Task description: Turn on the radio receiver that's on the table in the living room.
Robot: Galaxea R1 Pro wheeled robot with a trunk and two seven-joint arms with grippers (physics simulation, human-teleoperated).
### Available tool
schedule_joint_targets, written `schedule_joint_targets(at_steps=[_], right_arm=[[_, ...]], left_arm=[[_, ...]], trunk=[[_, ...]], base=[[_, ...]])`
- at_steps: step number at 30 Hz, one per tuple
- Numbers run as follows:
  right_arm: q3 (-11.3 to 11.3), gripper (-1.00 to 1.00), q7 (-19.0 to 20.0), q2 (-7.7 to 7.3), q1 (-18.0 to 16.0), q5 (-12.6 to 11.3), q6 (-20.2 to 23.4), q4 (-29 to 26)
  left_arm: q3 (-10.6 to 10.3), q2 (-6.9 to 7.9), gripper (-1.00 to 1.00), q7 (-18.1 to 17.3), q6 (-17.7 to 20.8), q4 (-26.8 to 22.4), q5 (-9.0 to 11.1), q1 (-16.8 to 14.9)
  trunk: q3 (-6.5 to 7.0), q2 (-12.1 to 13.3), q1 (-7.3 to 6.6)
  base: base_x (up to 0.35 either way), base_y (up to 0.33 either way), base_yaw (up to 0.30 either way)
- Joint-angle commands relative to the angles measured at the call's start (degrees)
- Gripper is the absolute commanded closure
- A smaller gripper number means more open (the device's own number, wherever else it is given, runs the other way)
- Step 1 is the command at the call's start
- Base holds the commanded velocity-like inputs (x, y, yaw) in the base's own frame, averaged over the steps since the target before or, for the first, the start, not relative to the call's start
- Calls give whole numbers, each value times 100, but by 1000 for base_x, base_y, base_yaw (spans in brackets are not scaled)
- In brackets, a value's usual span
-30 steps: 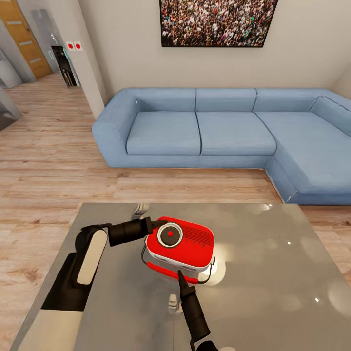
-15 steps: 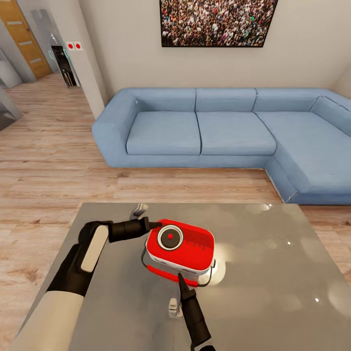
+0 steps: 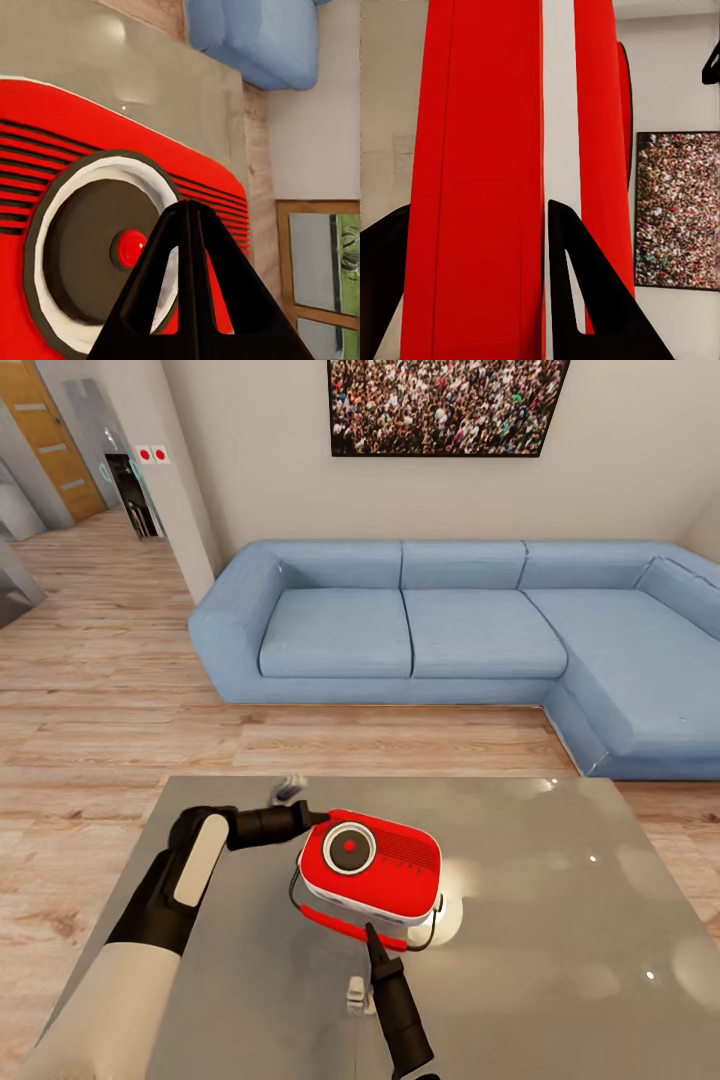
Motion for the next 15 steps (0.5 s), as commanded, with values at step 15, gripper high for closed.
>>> schedule_joint_targets(at_steps=[15], right_arm=[[7,100,-35,1,8,16,22,-4]], left_arm=[[12,-491,100,475,0,728,6,-302]], trunk=[[0,0,0]], base=[[0,0,0]])
